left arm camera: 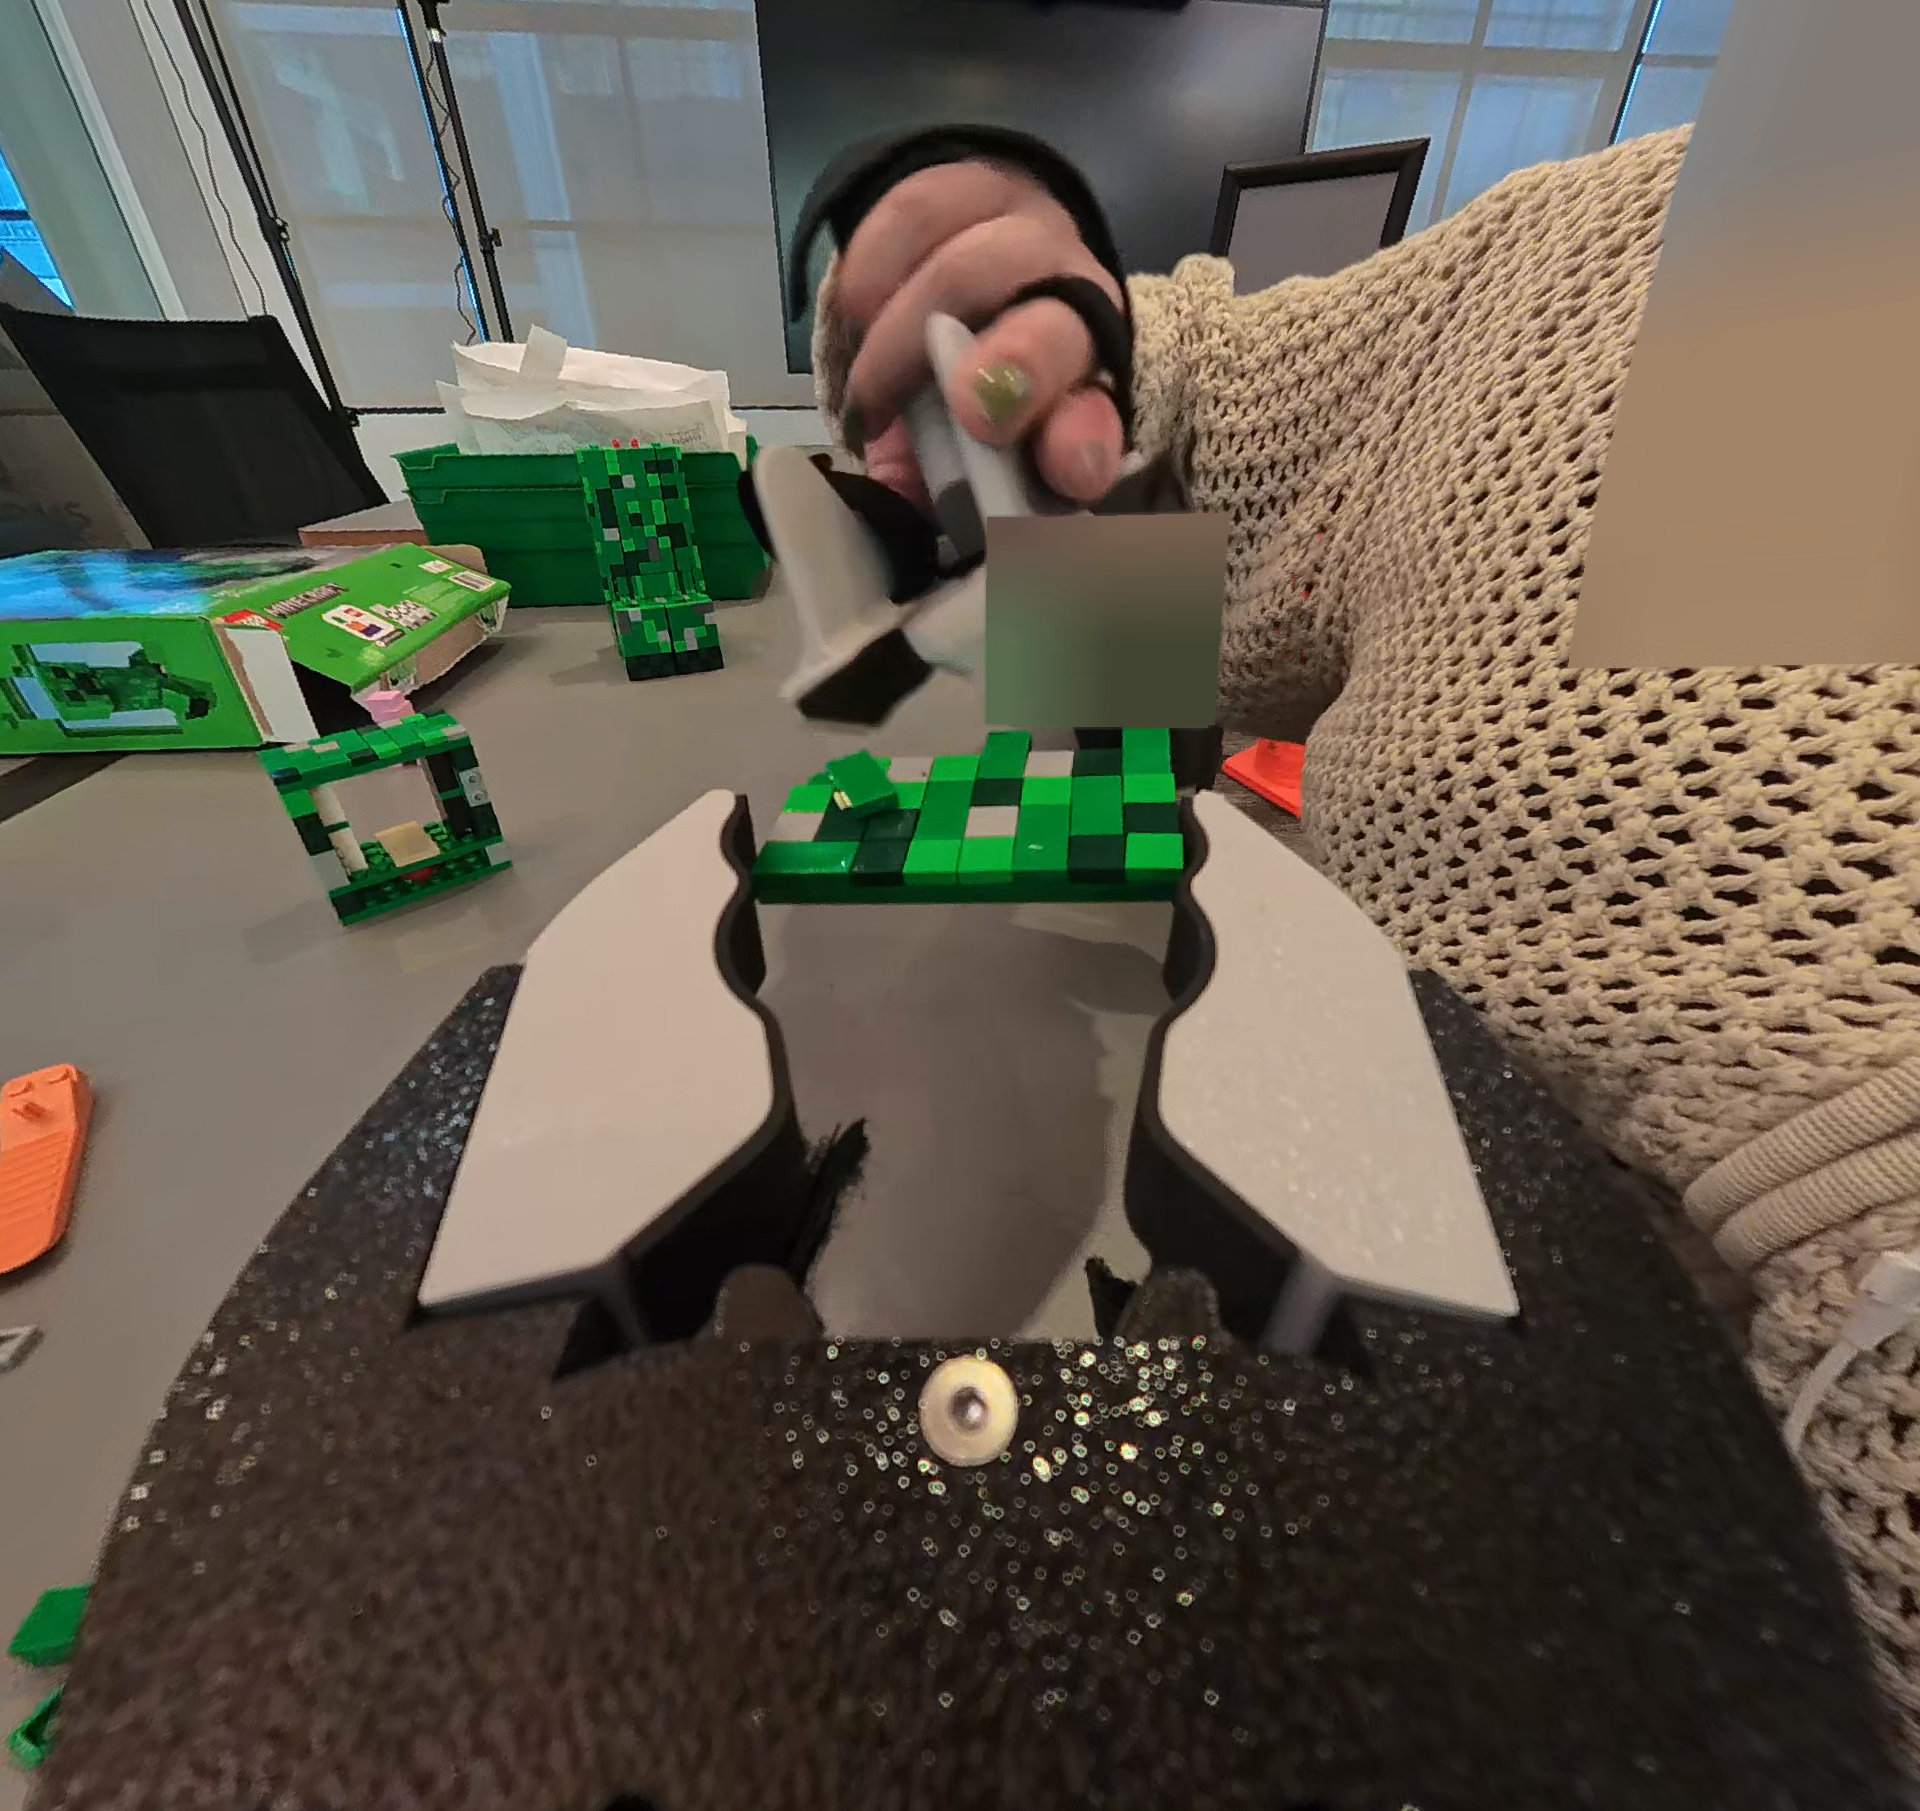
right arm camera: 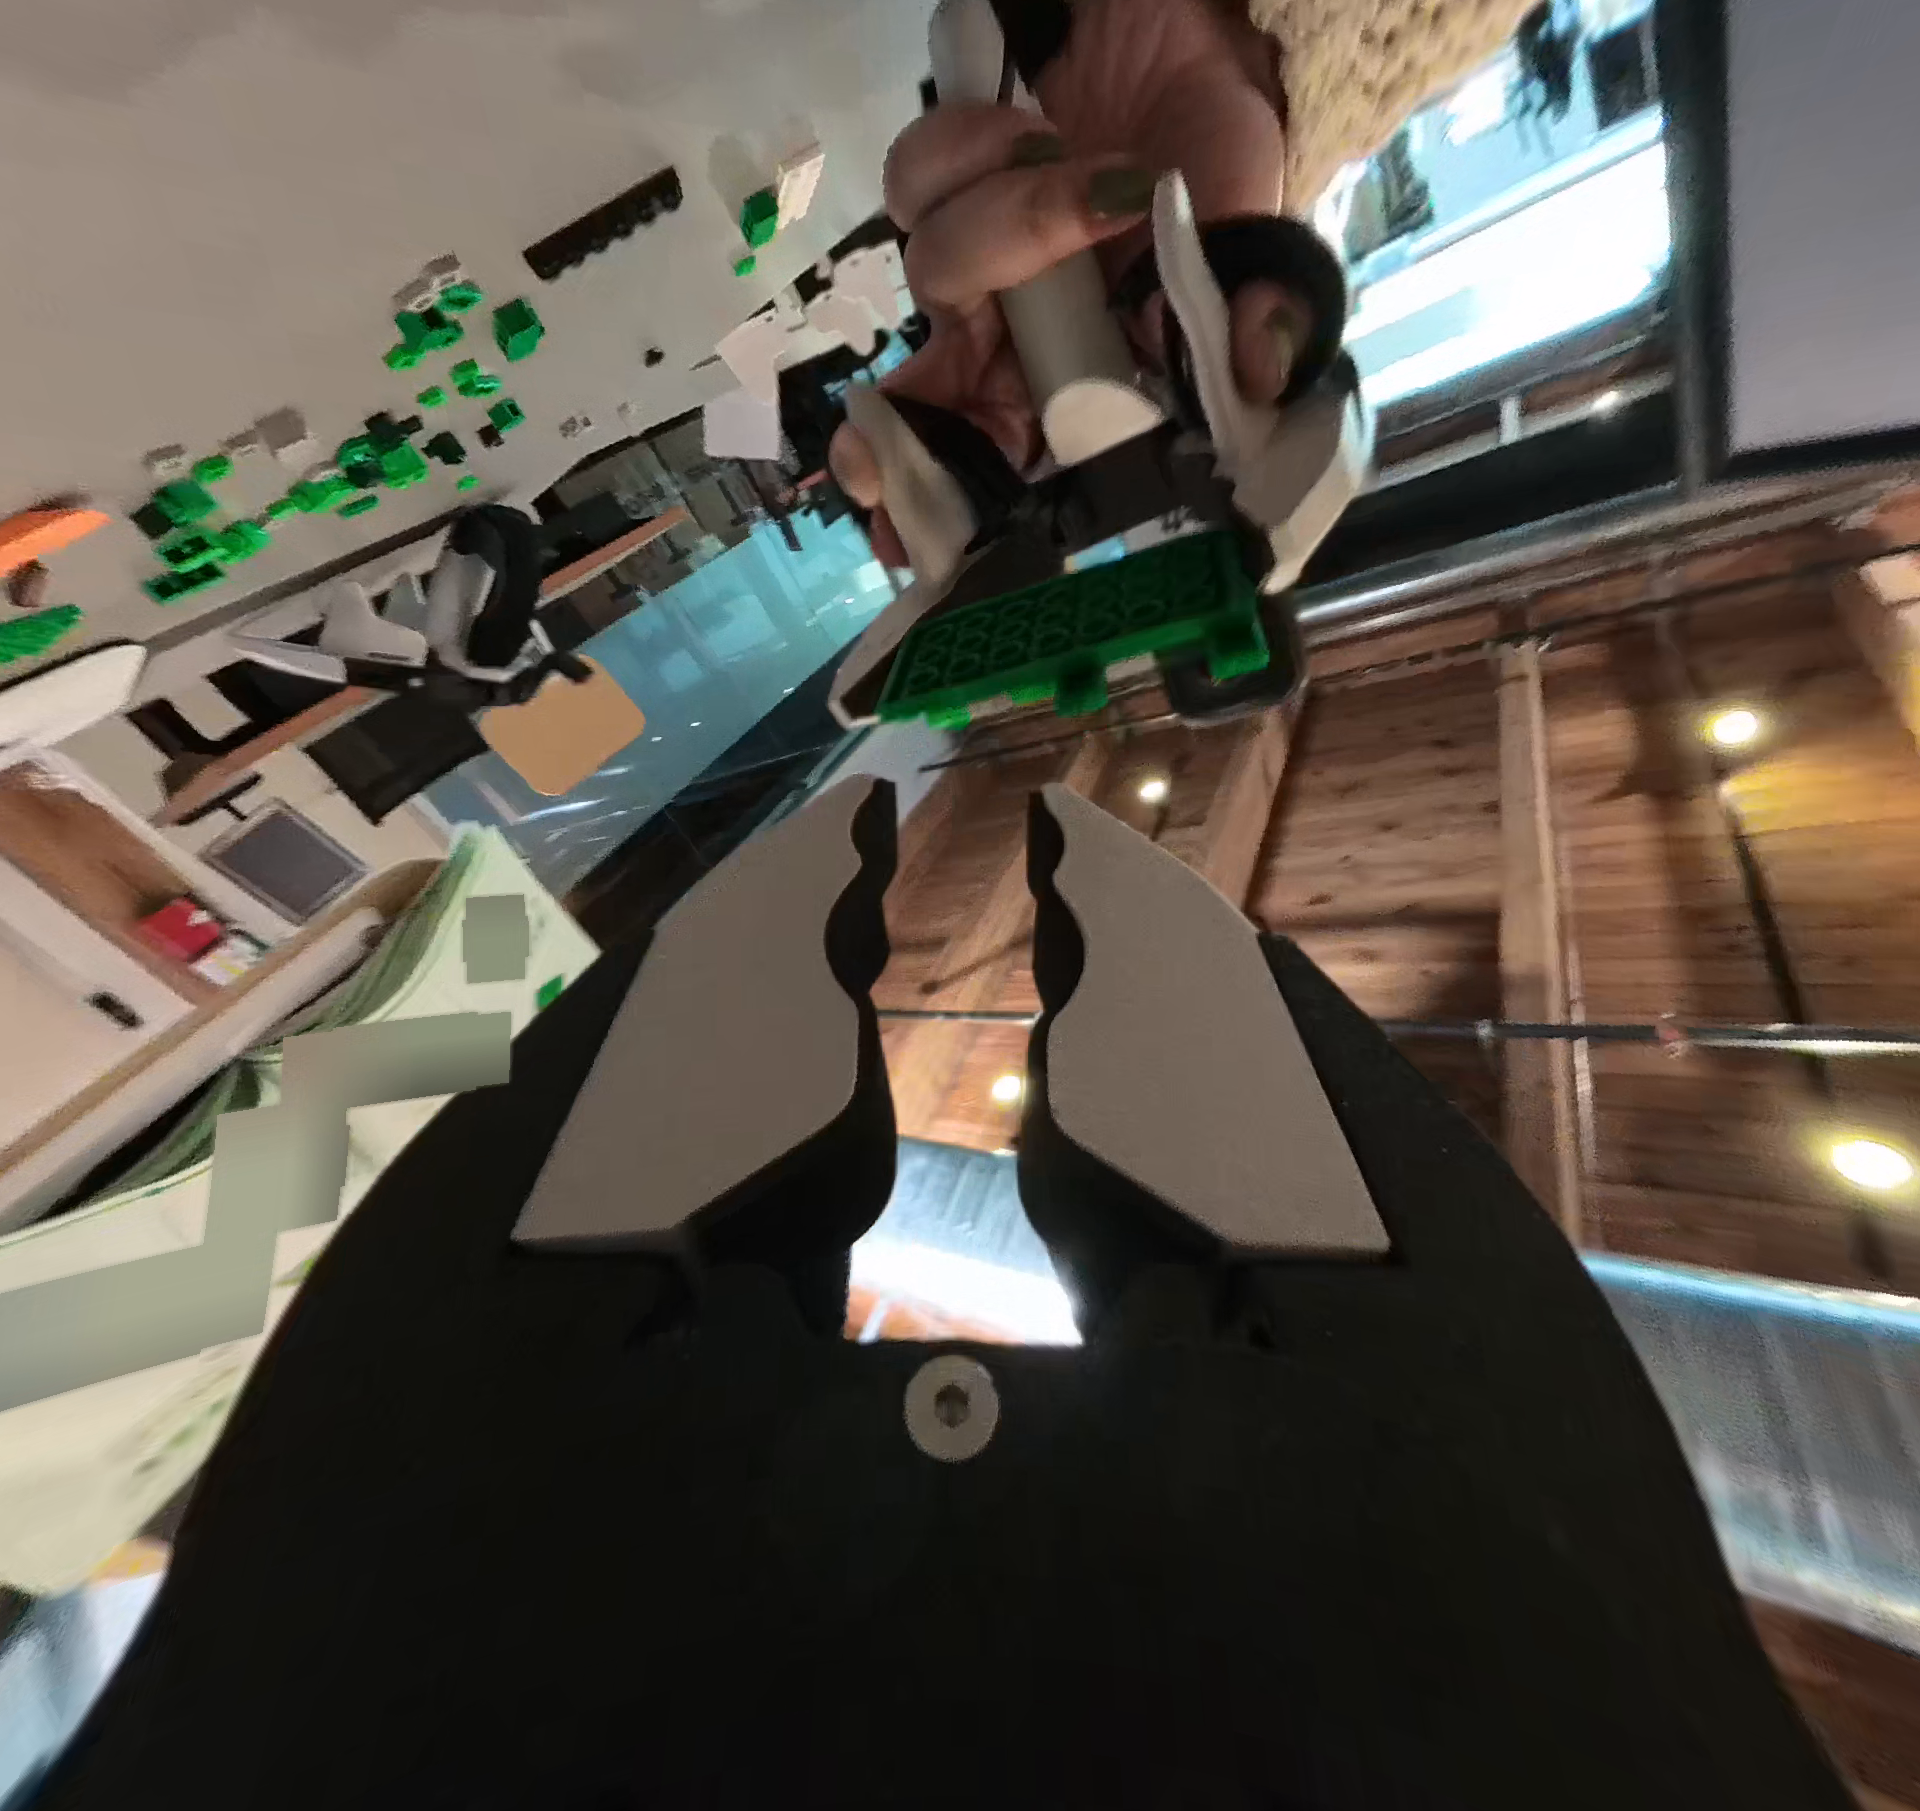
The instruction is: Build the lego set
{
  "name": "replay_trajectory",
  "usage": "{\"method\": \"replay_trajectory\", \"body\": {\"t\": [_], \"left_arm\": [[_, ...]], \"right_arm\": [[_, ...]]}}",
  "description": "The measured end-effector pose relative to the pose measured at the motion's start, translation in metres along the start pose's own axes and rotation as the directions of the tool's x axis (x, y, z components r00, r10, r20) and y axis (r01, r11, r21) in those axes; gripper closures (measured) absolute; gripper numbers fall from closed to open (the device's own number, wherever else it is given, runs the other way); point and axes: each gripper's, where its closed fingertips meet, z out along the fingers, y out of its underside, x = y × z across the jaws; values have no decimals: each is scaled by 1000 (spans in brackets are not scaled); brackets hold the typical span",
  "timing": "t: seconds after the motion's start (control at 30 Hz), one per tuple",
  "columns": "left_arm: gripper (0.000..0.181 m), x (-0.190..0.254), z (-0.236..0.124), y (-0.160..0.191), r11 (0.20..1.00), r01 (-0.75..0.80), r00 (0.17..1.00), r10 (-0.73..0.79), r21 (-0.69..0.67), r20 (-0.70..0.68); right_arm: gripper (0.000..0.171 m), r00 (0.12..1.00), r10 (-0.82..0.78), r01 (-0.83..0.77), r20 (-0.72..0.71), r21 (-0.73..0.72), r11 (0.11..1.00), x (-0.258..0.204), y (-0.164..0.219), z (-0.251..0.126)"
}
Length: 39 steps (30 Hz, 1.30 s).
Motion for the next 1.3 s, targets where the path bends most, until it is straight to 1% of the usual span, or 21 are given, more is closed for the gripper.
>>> {"method": "replay_trajectory", "body": {"t": [0.07, 0.1, 0.13, 0.17, 0.2, 0.23, 0.27, 0.3, 0.37, 0.47, 0.53, 0.57, 0.7, 0.87, 0.93, 1.07, 1.3], "left_arm": [[105, 2, -1, -2, 1000, -7, 1000, 8, 5, -12], [105, 5, -1, -4, 1000, -13, 1000, 13, 11, -25], [105, 8, -2, -5, 1000, -17, 999, 18, 18, -42], [105, 11, -2, -7, 1000, -17, 998, 19, 25, -66], [105, 16, -2, -8, 999, -13, 995, 16, 30, -94], [105, 20, -3, -9, 999, -5, 992, 9, 36, -126], [105, 25, -3, -10, 999, 8, 987, -1, 43, -161], [105, 30, -3, -11, 999, 21, 981, -12, 48, -192], [105, 37, -2, -11, 998, 41, 971, -28, 49, -239], [105, 44, -2, -11, 997, 59, 958, -43, 48, -283], [105, 46, -2, -12, 996, 69, 953, -50, 51, -299], [105, 46, -2, -12, 996, 69, 952, -51, 50, -301], [105, 47, -2, -11, 997, 70, 952, -54, 44, -301], [105, 45, -1, -8, 997, 74, 955, -61, 33, -291], [105, 43, 0, -8, 997, 71, 958, -60, 31, -279], [105, 39, 1, -8, 997, 72, 966, -62, 31, -250], [105, 28, 0, -8, 997, 72, 981, -64, 34, -185]], "right_arm": [[144, 992, 114, -113, 52, -26, 993, -8, 10, -5], [139, 970, 226, -224, 84, -31, 974, -12, 12, -8], [136, 917, 382, -381, 115, -26, 924, -13, 12, -12], [131, 815, 555, -561, 169, -14, 828, -14, 9, -16], [123, 676, 705, -723, 215, 5, 691, -9, 3, -18], [121, 528, 813, -842, 245, 27, 538, 0, 0, -20], [116, 405, 874, -912, 268, 54, 406, 11, -3, -21], [115, 339, 906, -941, 255, 90, 326, 23, -2, -20], [118, 314, 918, -946, 241, 157, 282, 39, -6, -18], [122, 246, 926, -959, 285, 207, 192, 53, -21, -11], [131, 230, 935, -962, 270, 206, 177, 53, -24, -4], [133, 233, 931, -963, 280, 201, 180, 50, -27, -2], [143, 203, 933, -969, 296, 200, 147, 47, -32, 4], [154, 199, 932, -973, 304, 177, 150, 43, -33, 8], [159, 177, 933, -978, 314, 159, 132, 40, -34, 8], [159, 105, 944, -990, 312, 118, 71, 35, -30, 9], [157, 52, 964, -998, 260, 42, 42, 24, -23, 12]]}}
